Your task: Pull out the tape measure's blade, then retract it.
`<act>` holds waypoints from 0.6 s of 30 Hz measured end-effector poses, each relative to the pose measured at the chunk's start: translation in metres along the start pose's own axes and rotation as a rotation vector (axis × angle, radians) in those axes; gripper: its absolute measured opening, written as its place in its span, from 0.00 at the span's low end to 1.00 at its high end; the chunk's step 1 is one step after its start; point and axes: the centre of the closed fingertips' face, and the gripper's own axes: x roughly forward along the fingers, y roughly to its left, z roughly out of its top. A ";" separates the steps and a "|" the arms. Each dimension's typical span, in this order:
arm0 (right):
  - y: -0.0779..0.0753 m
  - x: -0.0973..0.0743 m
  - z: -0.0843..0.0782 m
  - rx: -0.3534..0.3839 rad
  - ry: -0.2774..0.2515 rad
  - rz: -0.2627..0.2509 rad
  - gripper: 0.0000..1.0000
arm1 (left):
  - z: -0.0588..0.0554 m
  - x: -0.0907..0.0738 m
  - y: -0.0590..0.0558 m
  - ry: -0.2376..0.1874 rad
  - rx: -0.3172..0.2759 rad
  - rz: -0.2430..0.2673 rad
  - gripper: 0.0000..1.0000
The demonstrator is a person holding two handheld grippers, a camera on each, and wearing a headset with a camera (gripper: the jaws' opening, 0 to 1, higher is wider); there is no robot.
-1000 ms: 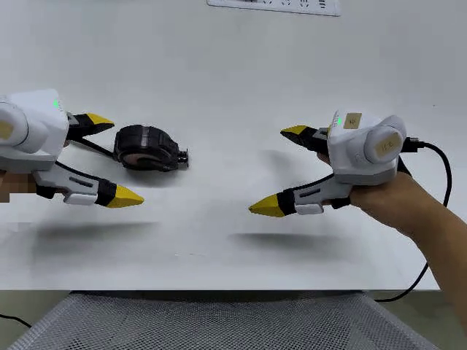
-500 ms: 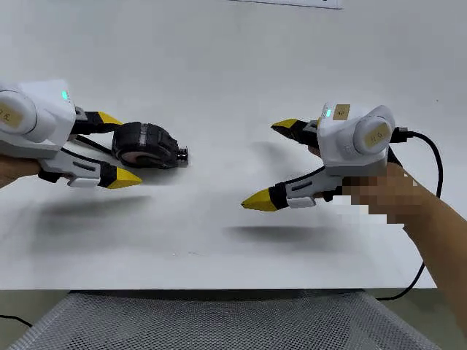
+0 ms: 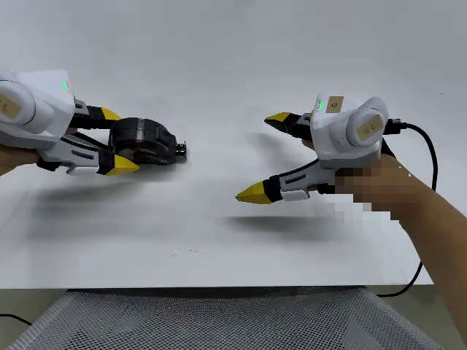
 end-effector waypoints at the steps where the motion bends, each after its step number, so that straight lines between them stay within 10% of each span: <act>1: 0.000 0.000 0.000 0.000 -0.001 0.001 0.88 | 0.000 0.000 0.000 -0.003 0.000 -0.002 0.39; 18: 0.000 0.009 -0.002 -0.015 0.004 0.009 0.84 | -0.001 0.001 -0.001 -0.001 0.026 -0.003 0.28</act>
